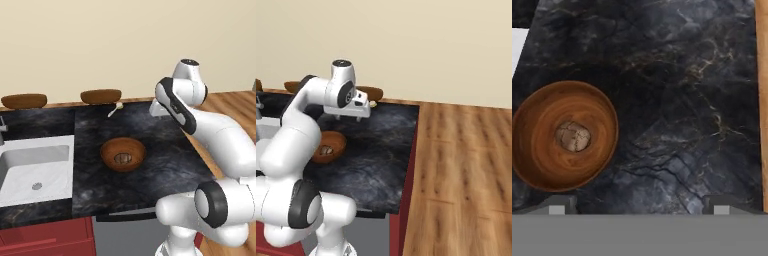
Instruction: Move the mug from next to the sink to the open cabinet. Then, move the bowl with the potato to the fridge to clear the area for faucet cleaning.
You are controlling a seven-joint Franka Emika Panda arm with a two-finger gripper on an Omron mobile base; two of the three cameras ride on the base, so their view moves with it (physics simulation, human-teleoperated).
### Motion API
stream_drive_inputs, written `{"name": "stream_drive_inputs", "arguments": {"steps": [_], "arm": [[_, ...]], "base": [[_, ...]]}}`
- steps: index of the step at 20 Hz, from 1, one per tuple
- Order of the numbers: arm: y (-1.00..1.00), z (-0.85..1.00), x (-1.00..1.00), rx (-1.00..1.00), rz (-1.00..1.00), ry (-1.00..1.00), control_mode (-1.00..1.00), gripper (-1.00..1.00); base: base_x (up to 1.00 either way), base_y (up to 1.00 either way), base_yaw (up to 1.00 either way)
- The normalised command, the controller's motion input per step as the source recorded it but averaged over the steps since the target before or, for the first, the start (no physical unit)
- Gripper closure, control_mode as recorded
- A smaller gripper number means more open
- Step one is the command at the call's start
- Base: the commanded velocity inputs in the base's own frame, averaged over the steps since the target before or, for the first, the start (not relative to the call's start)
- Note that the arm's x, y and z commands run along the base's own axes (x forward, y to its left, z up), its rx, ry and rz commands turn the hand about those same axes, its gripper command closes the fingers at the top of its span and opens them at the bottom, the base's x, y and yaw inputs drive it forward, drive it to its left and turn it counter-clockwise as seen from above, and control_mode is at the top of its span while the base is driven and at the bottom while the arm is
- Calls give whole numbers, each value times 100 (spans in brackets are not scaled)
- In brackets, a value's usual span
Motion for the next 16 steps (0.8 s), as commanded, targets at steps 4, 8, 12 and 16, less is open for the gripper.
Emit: {"name": "stream_drive_inputs", "arguments": {"steps": [4,8,12,16], "arm": [[24,-42,42,1,-2,17,-100,-100],[21,-39,21,4,0,18,-100,-100],[8,-41,7,12,0,16,-100,-100],[15,-66,11,0,0,3,-100,-100]], "base": [[0,0,0],[0,0,0],[0,0,0],[0,0,0]]}}
